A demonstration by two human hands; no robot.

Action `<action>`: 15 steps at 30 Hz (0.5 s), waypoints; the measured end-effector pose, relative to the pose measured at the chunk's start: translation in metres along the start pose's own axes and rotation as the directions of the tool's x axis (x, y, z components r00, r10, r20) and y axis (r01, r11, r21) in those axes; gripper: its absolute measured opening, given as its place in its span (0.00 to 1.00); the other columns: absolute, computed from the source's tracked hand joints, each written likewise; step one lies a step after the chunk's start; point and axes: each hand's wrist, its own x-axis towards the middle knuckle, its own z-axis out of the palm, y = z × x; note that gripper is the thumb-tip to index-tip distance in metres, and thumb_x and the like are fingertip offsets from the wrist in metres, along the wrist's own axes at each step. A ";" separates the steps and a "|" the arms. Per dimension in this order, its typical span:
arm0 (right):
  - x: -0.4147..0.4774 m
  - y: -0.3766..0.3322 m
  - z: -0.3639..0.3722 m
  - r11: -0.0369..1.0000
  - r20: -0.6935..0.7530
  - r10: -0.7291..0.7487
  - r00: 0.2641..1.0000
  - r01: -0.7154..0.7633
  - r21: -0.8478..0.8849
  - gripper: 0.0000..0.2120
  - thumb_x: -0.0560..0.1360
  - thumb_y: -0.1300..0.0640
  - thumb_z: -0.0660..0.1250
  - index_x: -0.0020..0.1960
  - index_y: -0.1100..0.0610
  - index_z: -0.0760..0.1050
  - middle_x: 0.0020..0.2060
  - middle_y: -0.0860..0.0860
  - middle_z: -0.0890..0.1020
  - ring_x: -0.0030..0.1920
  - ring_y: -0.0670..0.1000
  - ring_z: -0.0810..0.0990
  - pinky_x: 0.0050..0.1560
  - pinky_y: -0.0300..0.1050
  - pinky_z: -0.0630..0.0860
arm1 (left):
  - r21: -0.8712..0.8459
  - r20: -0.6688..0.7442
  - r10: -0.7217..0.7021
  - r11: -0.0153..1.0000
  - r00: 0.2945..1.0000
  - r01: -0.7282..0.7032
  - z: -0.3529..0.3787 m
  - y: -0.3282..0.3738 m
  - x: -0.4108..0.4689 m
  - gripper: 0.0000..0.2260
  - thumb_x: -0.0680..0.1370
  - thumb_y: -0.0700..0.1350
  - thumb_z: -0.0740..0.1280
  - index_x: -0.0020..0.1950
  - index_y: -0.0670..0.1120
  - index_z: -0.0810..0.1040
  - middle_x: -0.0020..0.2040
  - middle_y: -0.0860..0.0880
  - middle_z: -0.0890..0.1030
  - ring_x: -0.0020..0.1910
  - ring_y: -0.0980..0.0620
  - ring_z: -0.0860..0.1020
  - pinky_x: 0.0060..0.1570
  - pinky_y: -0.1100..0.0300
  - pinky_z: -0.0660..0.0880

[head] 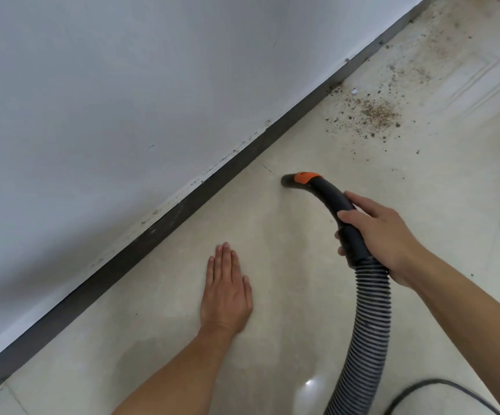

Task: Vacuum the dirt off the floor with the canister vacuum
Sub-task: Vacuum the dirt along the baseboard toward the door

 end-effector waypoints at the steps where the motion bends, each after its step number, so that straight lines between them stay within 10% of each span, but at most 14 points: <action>1: 0.003 0.000 0.002 1.000 -0.019 -0.001 1.000 0.001 0.008 0.24 0.79 0.57 0.66 0.73 0.44 0.70 0.41 0.60 0.84 0.32 0.57 0.82 0.31 0.47 0.79 | -0.007 0.002 0.004 1.000 1.000 -0.004 0.001 0.000 -0.001 0.27 0.78 0.49 0.53 0.71 0.33 0.66 0.74 0.36 0.64 0.75 0.42 0.62 0.73 0.49 0.51; 10: 0.049 -0.031 0.061 0.992 -0.047 -0.036 0.998 0.042 0.116 0.25 0.79 0.57 0.66 0.74 0.44 0.67 0.39 0.59 0.82 0.34 0.58 0.81 0.30 0.47 0.79 | -0.064 0.008 0.022 0.998 1.000 -0.021 0.003 -0.001 0.002 0.28 0.79 0.50 0.54 0.73 0.34 0.62 0.75 0.37 0.61 0.76 0.42 0.58 0.72 0.46 0.53; 15: 0.072 -0.021 0.050 0.979 -0.173 -0.125 0.977 0.093 -0.181 0.28 0.76 0.48 0.65 0.75 0.41 0.66 0.54 0.54 0.83 0.46 0.59 0.84 0.46 0.60 0.83 | -0.106 0.029 0.025 0.994 0.999 -0.022 0.003 -0.001 0.003 0.27 0.78 0.49 0.52 0.73 0.34 0.62 0.75 0.37 0.62 0.76 0.42 0.59 0.72 0.45 0.55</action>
